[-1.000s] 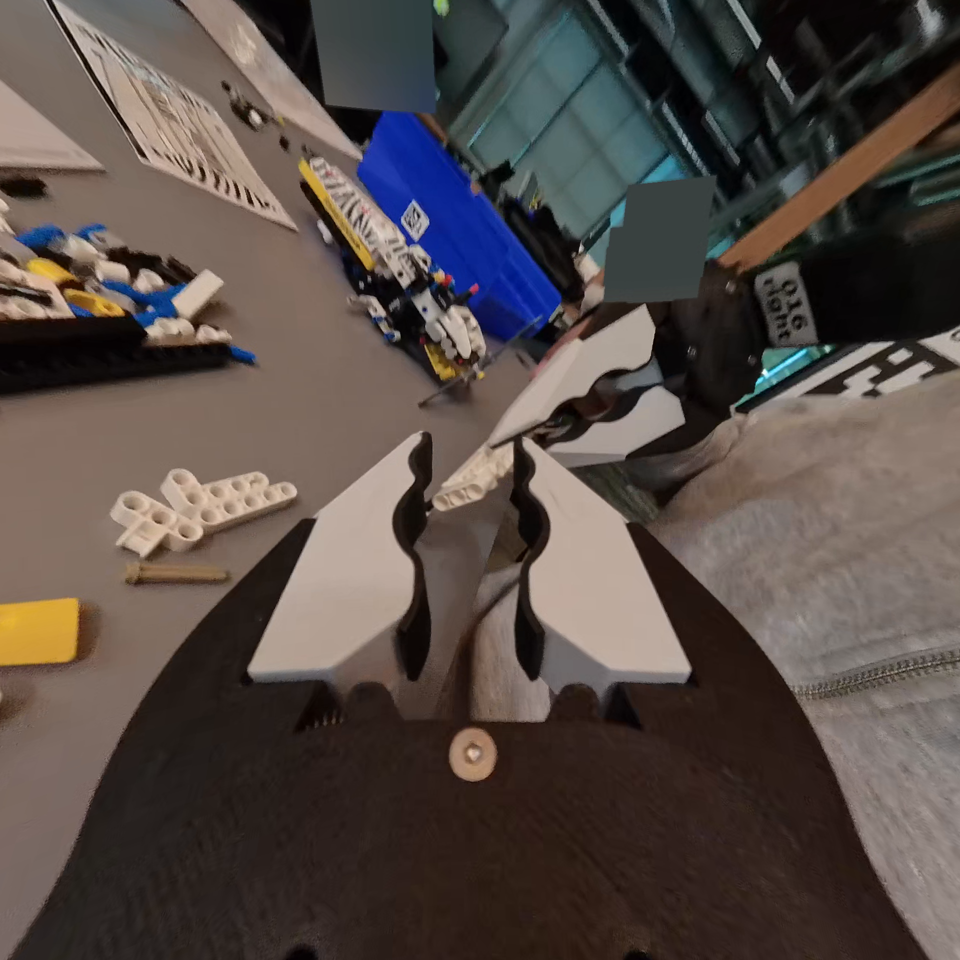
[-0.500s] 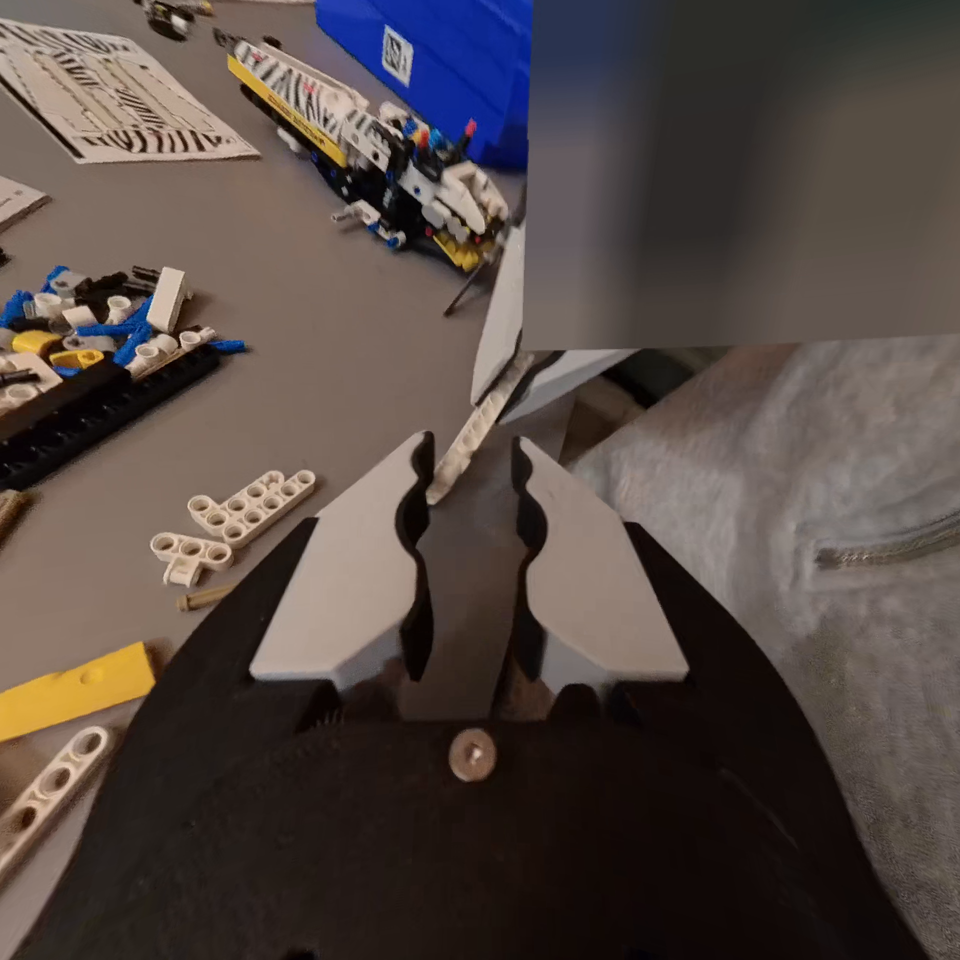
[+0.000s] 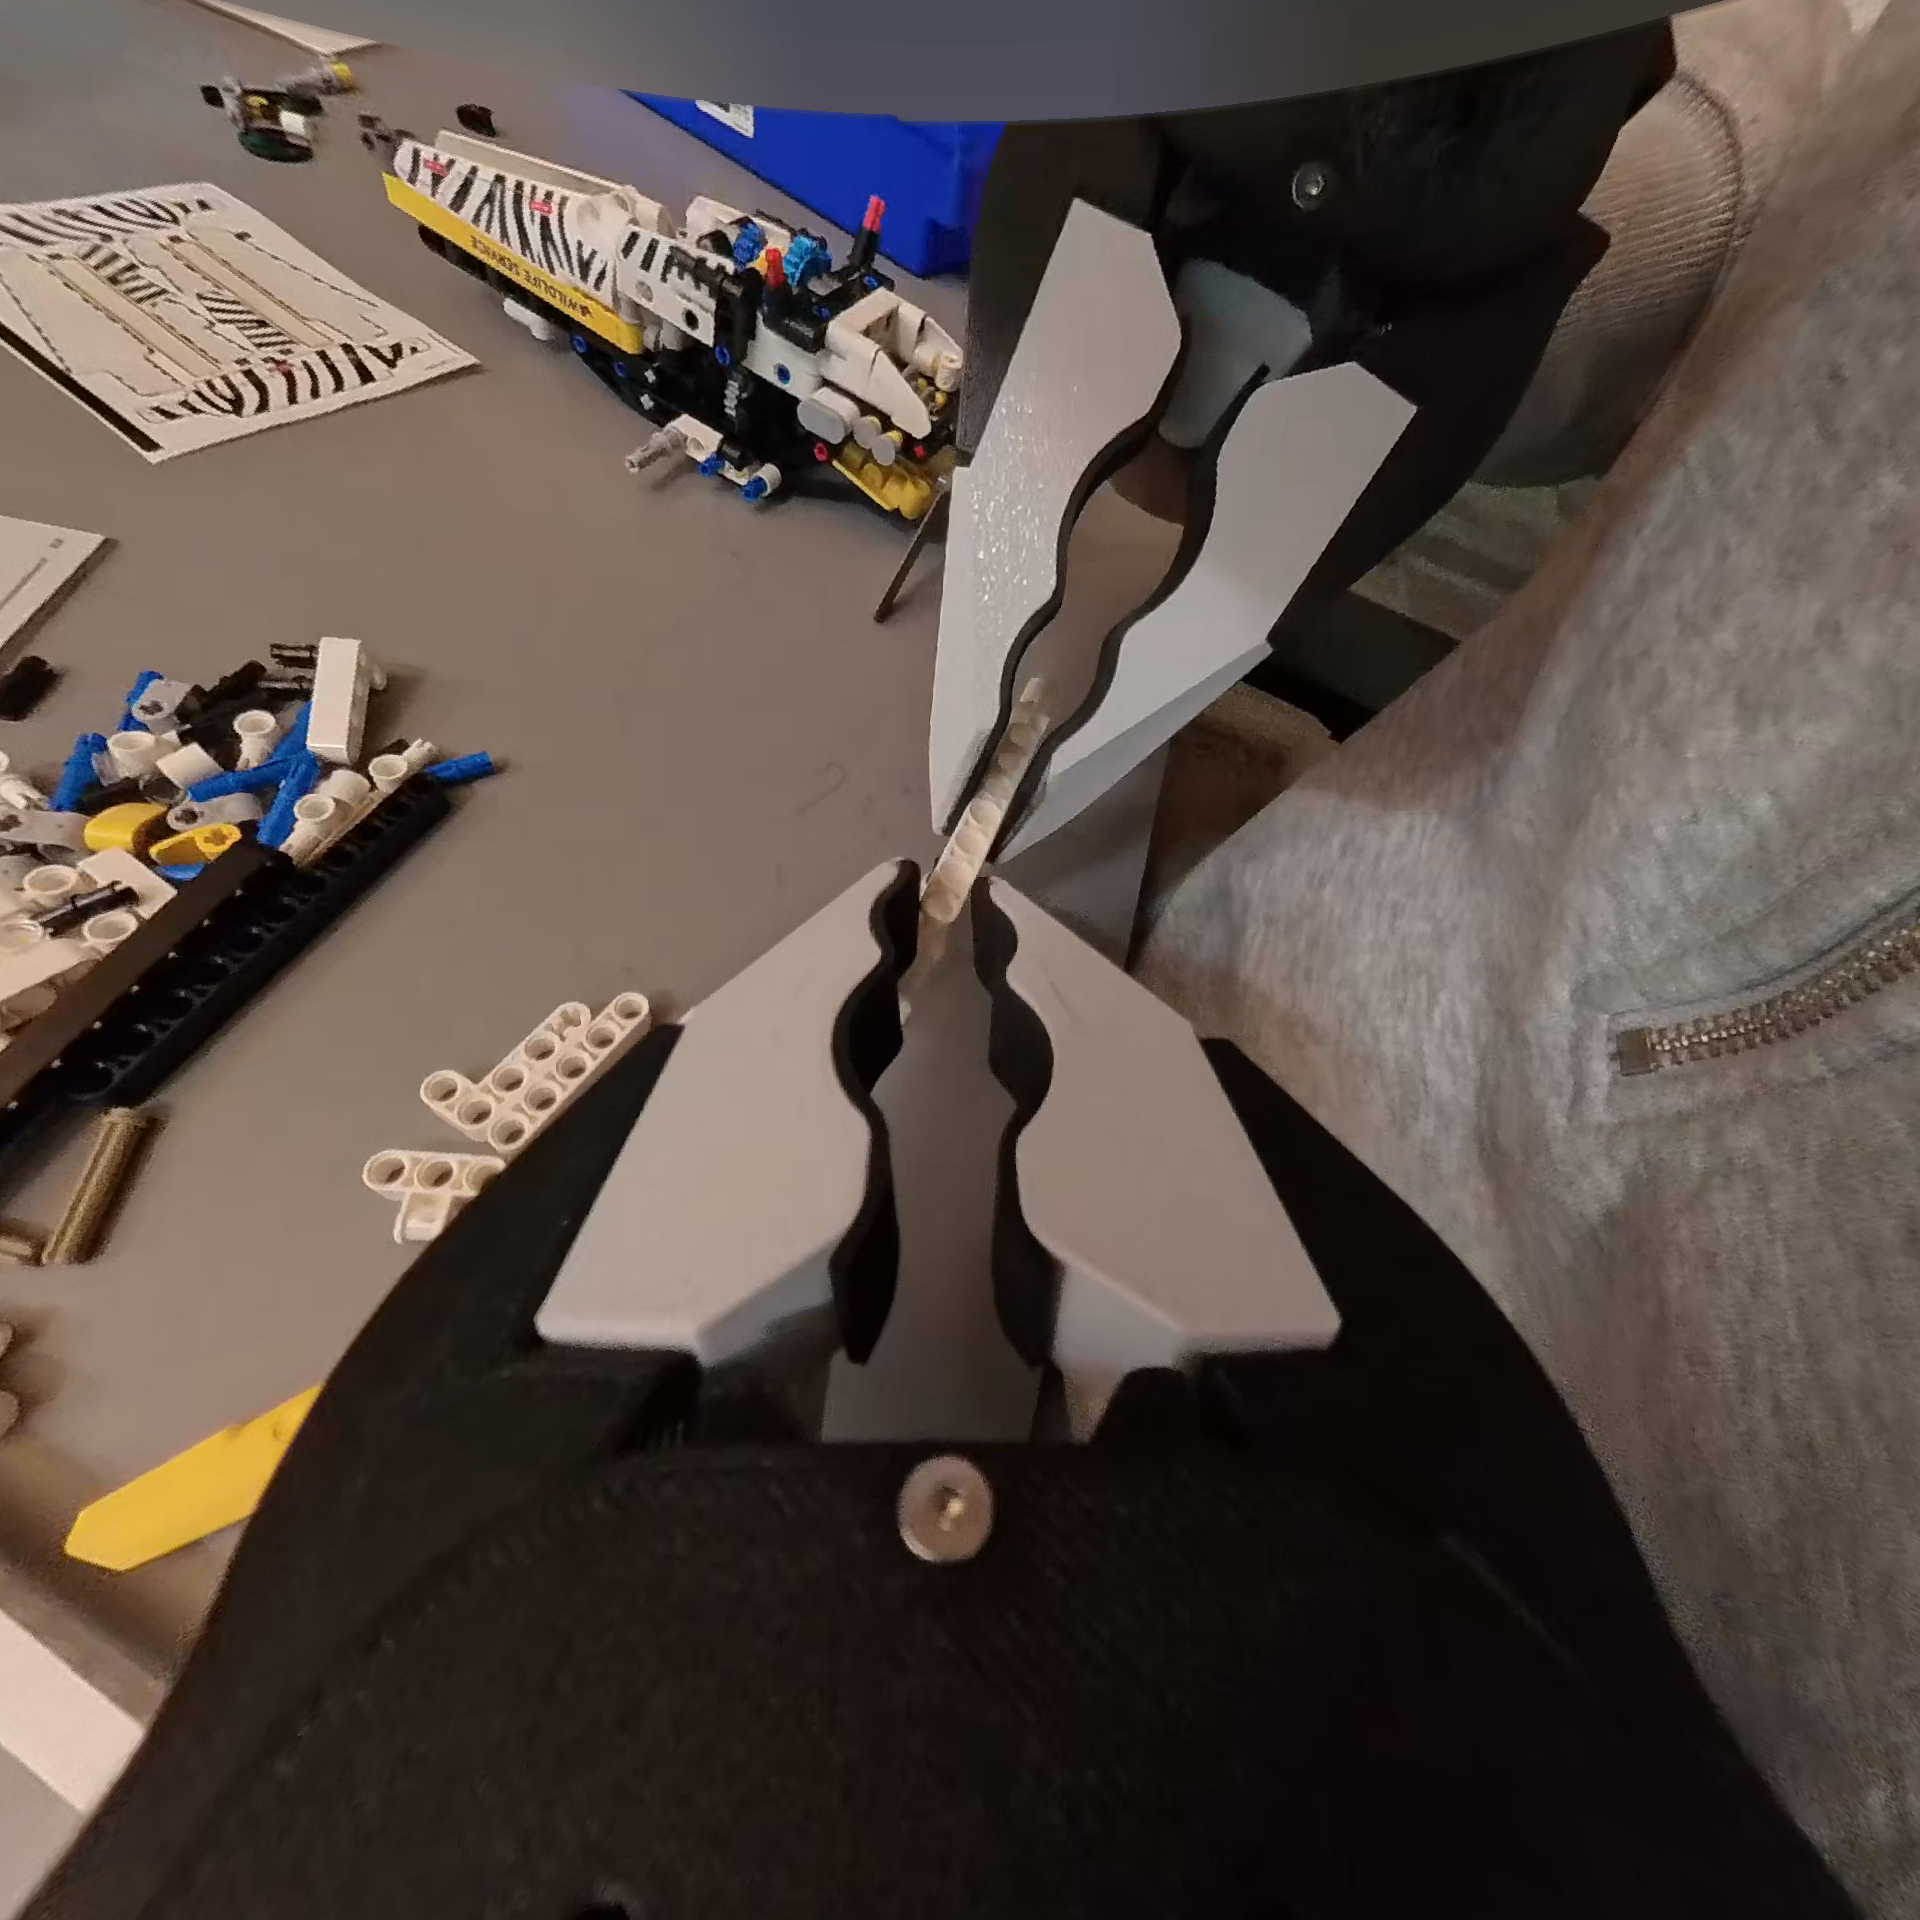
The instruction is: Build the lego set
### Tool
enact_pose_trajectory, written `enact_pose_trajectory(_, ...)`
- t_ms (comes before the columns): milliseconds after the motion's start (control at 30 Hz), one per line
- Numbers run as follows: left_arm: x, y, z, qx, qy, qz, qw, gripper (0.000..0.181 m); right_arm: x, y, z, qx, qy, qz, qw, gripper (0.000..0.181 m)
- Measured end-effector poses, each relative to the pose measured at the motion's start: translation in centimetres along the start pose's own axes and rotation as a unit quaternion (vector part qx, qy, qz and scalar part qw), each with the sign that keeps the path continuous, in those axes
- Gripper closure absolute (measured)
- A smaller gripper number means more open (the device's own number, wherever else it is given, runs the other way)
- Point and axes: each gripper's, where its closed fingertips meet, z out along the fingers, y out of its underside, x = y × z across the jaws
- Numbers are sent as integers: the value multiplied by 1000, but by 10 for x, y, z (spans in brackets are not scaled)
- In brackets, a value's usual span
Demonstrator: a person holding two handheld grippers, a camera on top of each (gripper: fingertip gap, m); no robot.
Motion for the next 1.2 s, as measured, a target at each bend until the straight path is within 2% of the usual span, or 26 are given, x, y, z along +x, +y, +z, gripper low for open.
enact_pose_trajectory(133,0,-5,-2,11,1,36,999,174,1,-3,-4,20,16,-9,1000,177)
enact_pose_trajectory(533,0,-6,-1,13,19,39,999,175,2,-1,-4,36,31,-5,999,176)
enact_pose_trajectory(633,2,-13,-5,38,18,60,997,176,5,1,-5,36,40,-3,999,167)
enact_pose_trajectory(733,3,-16,-8,54,33,48,997,176,5,7,-4,26,43,0,999,167)
enact_pose_trajectory(1200,3,-20,-13,77,56,27,995,176,7,2,-18,90,22,54,994,169)
